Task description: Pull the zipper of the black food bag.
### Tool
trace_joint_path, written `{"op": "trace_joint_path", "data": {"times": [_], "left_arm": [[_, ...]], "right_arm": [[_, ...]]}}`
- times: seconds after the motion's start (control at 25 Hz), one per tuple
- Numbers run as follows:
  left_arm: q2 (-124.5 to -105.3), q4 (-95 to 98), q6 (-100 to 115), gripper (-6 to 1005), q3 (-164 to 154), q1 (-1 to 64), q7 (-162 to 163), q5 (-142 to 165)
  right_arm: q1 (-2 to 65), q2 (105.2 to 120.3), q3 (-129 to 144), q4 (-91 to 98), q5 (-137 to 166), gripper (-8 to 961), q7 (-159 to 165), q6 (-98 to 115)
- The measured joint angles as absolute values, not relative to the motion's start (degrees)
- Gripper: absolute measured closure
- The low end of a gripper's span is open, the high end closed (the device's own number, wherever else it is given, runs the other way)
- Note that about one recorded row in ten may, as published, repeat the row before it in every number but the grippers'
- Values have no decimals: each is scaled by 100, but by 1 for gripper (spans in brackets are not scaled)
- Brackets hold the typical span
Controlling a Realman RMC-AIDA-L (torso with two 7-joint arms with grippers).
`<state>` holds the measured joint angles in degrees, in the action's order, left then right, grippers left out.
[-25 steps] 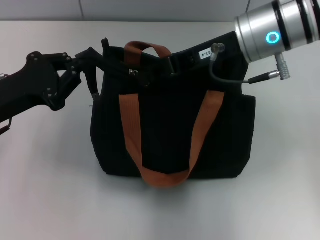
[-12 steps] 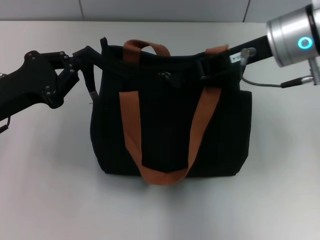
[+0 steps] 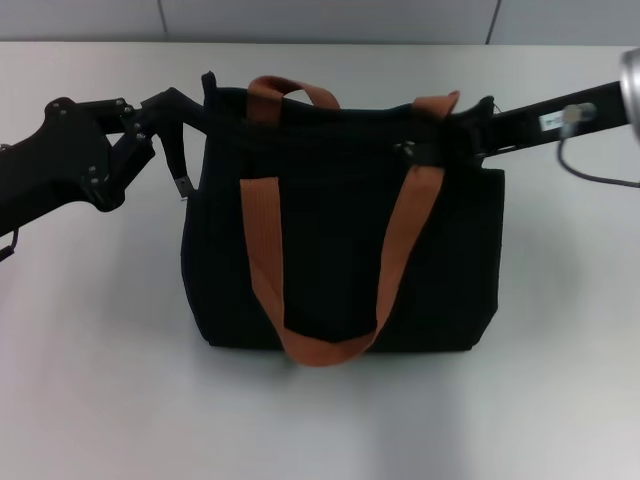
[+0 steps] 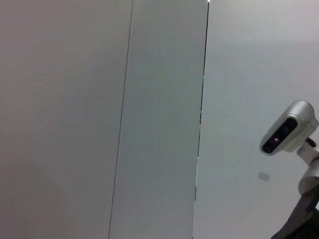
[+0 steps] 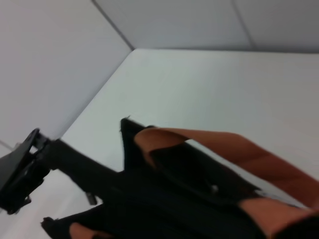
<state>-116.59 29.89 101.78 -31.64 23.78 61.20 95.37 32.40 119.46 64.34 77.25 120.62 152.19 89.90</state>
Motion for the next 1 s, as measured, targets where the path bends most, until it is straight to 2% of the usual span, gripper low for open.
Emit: {"op": "trace_joint_path", "data": {"times": [0.44, 0.68, 0.76, 0.88, 1.0], "left_arm": [[-11653, 2979, 10163, 830, -3144, 2373, 6123, 9531], [-11655, 2970, 10137, 827, -3144, 2379, 6145, 9528], [-11655, 2964, 10134, 827, -3144, 2379, 6148, 9528], [-11652, 2935, 10127, 825, -3156, 2378, 6183, 9551], [-11651, 2922, 10118, 824, -3162, 2375, 6226, 9564]], "right_arm": [[2968, 11953, 6124, 7910, 11810, 954, 15056, 9135], [2779, 11914, 5438, 7212, 10565, 954, 13874, 9291], [2754, 11902, 5359, 7033, 10358, 932, 13643, 9324], [2771, 11789, 4947, 5950, 9558, 899, 12203, 9759], [2787, 11752, 4709, 5364, 9225, 812, 11275, 10188]]}}
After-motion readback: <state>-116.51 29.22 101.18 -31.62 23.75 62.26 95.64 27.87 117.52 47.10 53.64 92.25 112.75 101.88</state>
